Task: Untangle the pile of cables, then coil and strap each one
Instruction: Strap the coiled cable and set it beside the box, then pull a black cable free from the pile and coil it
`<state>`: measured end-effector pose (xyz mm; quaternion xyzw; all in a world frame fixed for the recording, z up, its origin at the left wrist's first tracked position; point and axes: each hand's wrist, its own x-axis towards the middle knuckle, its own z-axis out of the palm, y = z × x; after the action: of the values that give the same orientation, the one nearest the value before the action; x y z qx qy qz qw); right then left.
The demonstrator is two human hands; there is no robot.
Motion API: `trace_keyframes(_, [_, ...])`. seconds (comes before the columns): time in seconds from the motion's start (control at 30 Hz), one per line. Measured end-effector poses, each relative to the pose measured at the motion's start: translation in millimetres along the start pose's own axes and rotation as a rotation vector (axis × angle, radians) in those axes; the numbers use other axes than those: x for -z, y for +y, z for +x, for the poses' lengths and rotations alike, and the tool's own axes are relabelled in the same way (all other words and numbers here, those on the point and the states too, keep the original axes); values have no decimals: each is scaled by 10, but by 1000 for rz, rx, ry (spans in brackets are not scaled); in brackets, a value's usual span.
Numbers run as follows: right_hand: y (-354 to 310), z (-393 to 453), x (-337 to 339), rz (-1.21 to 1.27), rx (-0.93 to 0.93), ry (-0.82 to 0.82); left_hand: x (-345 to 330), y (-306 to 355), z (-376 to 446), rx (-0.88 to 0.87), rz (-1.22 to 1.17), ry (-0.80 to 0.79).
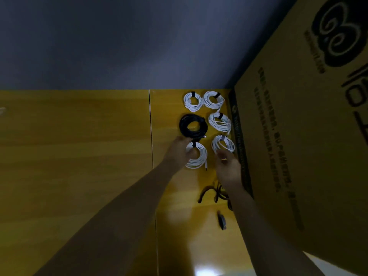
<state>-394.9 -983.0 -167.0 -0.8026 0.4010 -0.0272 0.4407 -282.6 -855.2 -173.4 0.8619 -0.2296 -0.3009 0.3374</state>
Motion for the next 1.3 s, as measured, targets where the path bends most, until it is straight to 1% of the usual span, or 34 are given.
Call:
trace_keyframes(0.07, [29,51,32,-73,4,-33,-42,-39,-44,113,54,39])
trace_keyframes(0.13, [39,51,51,-143,52,-63,-82,-91,-133,209,75,87])
trace_keyframes(0.27, [60,15,71,-287,148,-100,-170,-172,-241,300,-9,91])
trace_keyframes(0.37, [85,4,99,-370,158,-95,-216,-144,-231,301,-86,115])
trace_keyframes(0.43, [92,-5,125,-415,186,-101,-226,-112,-208,291,-96,105])
trace_keyframes(0.5, [85,-18,157,-444,214,-110,-198,-88,-201,264,-60,45])
trace_keyframes(0.57, [42,-44,174,-470,227,-122,-111,-80,-250,251,27,0])
trace_keyframes(0.6, [5,-62,171,-497,239,-135,-45,-94,-305,254,77,20])
trace_keyframes(0.67, [-92,-103,135,-557,283,-160,122,-158,-451,243,175,123])
trace_keyframes(0.77, [-329,-212,-23,-580,358,-216,458,-346,-776,229,325,255])
trace_keyframes(0.87, [-623,-395,-319,-621,480,-299,869,-675,-1187,277,417,321])
trace_keyframes(1.03, [-1197,-806,-1003,-656,688,-376,1538,-1386,-2029,417,448,416])
trace_keyframes(1.2, [-1895,-1515,-2136,-731,862,-482,2324,-2311,-3036,555,444,511])
trace_keyframes(1.3, [-2262,-2001,-2885,-782,923,-536,2789,-2951,-3611,588,405,550])
